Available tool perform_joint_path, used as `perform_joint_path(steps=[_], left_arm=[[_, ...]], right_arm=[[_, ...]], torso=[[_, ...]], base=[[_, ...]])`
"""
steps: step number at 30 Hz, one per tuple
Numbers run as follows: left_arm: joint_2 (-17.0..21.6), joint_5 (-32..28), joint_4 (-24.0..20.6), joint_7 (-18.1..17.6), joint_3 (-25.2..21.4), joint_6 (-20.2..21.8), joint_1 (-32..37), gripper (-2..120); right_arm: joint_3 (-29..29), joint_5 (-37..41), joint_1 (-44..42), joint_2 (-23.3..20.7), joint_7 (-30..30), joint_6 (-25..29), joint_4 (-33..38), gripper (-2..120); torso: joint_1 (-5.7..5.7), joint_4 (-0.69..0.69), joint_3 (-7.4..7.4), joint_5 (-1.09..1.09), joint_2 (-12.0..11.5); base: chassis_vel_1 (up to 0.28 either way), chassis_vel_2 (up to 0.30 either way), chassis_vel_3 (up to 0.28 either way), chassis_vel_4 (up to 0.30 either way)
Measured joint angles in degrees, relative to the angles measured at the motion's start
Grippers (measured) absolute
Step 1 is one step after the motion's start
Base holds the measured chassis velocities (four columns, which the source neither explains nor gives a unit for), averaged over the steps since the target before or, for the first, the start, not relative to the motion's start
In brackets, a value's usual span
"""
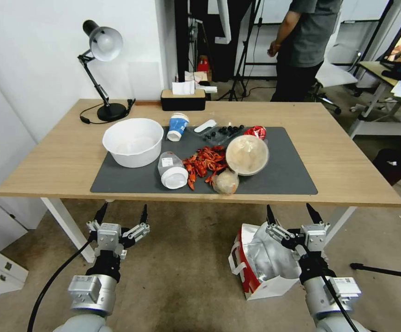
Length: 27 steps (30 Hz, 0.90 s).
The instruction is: Pick up the food delivery bag from the floor and place it on the table.
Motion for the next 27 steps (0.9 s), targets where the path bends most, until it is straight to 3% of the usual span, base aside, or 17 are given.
perform_joint_path(steps=[13,16,22,24,27], left_arm=[[0.01,-0.01,0.00,-0.01,0.00,0.00,-0.01,100],[0.81,-1.02,-0.04,-0.71,-0.02,0.55,-0.56,100],[9.89,-13.08,-1.28,-9.16,-0.95,7.40,-7.29,100],[10.50,-13.90,-1.37,-9.72,-1.00,7.86,-7.74,100],[15.82,-20.87,-2.04,-14.41,-1.58,11.44,-11.54,100]], right_arm=[[0.00,0.17,0.08,-0.07,0.00,-0.14,0.00,100],[-0.07,2.38,1.39,-1.19,0.07,-2.40,0.02,100],[-0.45,14.95,8.89,-7.39,0.88,-14.76,0.38,100],[-0.44,15.30,9.06,-7.50,0.88,-14.59,0.40,100],[-0.30,16.32,9.35,-7.67,0.65,-11.96,0.37,100]], torso=[[0.00,0.00,0.00,0.00,0.00],[-0.01,0.01,0.00,-0.01,0.00],[0.00,0.03,0.00,-0.01,0.00],[0.01,0.03,0.01,0.01,0.00],[0.00,-0.03,0.01,0.00,0.00]], base=[[0.000,0.000,0.000,0.000],[0.000,0.000,0.000,0.000],[0.000,0.000,0.000,0.000],[0.000,0.000,0.000,0.000],[0.000,0.000,0.000,0.000]])
